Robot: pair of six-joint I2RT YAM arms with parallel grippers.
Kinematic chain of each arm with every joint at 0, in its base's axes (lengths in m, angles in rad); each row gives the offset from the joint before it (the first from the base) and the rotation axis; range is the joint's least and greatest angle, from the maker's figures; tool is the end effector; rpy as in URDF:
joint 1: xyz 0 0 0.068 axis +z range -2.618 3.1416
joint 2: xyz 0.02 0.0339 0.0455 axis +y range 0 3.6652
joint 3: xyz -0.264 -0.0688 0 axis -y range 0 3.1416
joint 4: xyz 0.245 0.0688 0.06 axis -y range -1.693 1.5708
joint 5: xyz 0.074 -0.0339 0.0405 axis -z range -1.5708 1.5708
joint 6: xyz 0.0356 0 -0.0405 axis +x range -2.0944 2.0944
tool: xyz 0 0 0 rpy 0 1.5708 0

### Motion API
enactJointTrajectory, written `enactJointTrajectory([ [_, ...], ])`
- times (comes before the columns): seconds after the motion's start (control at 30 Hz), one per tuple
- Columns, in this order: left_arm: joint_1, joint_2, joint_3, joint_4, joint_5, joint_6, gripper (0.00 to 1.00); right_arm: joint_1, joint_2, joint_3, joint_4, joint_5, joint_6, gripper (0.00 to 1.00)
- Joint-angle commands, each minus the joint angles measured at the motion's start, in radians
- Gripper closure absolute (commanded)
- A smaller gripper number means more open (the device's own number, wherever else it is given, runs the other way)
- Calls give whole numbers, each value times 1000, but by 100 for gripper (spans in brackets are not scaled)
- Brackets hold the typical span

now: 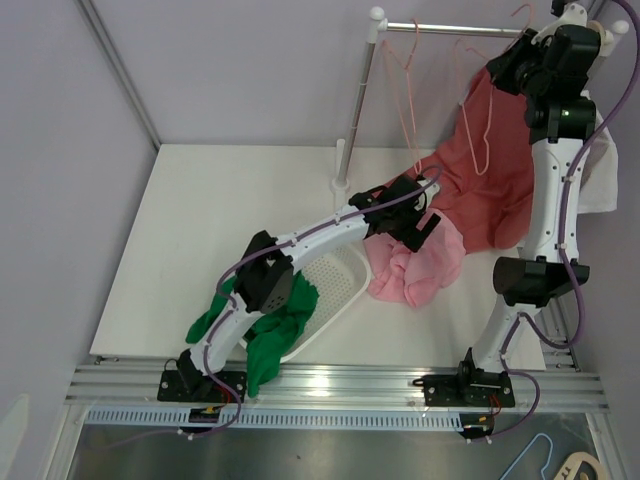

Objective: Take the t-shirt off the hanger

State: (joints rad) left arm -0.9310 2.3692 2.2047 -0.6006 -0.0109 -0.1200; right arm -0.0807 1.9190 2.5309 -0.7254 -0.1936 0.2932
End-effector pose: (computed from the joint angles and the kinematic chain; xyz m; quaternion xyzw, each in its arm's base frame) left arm 0.3225 -0.4327 0.2409 0.3609 0.8462 -0.1923 0.3417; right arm 0.3837 -0.0242 0.5392 0.0748 0.7416 0.1420 0.6514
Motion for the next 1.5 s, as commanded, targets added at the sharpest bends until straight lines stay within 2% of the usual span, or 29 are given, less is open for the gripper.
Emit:
enactJointTrajectory([
  [0.0, 20, 39, 33, -83, 78, 3, 0, 7, 12, 20, 66, -30, 11, 100],
  [0.3, 21, 84, 64, -96, 149, 0, 0, 24, 75, 38, 141, -32, 0, 100],
  [0.73, 21, 130, 156, -269, 206, 19, 1, 29, 195, 28, 144, -41, 21, 100],
  [0.9, 21, 153, 181, -286, 256, 11, 24, 38, 203, -7, 124, -56, 14, 100],
  [0.97, 21, 183, 222, -315, 293, 11, 39, 44, 171, -68, 136, -58, 4, 100],
  [1.0, 21, 193, 228, -321, 299, 10, 48, 47, 155, -98, 142, -56, 0, 100],
  [1.07, 21, 199, 221, -323, 314, 6, 79, 53, 96, -183, 173, -58, -2, 100],
  [1.1, 21, 199, 222, -324, 313, 3, 98, 53, 77, -210, 181, -56, -8, 100],
  [1.23, 21, 139, 124, -260, 310, -9, 99, 56, -8, -293, 189, -66, -12, 100],
  [1.37, 21, -11, -11, -173, 302, -32, 99, 56, -81, -345, 185, -64, -23, 100],
  [1.4, 21, -93, -79, -154, 295, -36, 99, 55, -93, -354, 188, -63, -25, 100],
  [1.47, 21, -177, -117, -130, 273, -41, 99, 50, -124, -360, 190, -67, -32, 93],
])
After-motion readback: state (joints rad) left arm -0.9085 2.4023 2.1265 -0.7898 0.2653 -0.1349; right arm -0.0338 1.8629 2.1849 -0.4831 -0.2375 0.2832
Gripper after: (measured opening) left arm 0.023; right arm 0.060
